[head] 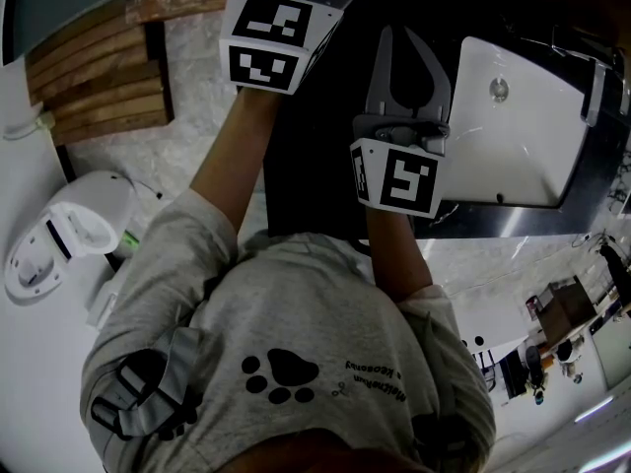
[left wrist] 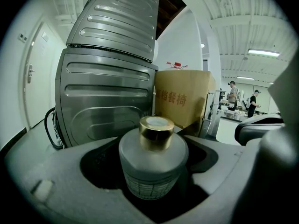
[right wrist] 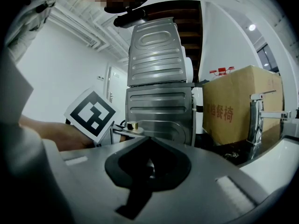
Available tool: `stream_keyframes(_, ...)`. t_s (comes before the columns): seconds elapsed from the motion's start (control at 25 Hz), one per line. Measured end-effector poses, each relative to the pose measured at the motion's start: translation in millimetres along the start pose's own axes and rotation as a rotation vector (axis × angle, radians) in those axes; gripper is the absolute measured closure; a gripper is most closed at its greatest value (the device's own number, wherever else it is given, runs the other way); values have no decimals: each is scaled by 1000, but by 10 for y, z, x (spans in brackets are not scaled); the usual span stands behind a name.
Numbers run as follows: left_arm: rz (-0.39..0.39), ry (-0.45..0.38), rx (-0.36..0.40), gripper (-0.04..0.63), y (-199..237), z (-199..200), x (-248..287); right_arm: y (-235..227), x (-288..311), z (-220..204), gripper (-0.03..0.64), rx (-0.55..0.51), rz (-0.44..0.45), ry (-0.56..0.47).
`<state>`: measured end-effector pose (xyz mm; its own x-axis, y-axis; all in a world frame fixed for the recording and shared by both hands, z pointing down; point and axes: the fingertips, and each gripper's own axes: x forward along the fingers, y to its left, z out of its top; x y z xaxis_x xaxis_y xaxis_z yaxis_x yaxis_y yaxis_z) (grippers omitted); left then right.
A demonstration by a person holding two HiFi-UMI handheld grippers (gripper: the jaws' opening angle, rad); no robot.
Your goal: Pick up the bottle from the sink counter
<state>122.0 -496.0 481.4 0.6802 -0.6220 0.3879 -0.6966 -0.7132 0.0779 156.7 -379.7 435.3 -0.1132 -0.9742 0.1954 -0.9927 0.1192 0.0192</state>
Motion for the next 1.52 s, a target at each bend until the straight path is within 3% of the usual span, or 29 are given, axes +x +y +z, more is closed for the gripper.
stream_keyframes(0.12, -4, 1, 4, 242, -7, 3, 4, -8, -14, 19, 617, 1, -1, -3)
stream_keyframes(0.76, -8, 11, -4, 249, -53, -12, -61, -78, -286, 210, 617, -26, -21, -24)
stream_keyframes(1.52, -27, 1, 50, 249, -365, 172, -944, 61, -777, 442, 617, -39, -57, -48)
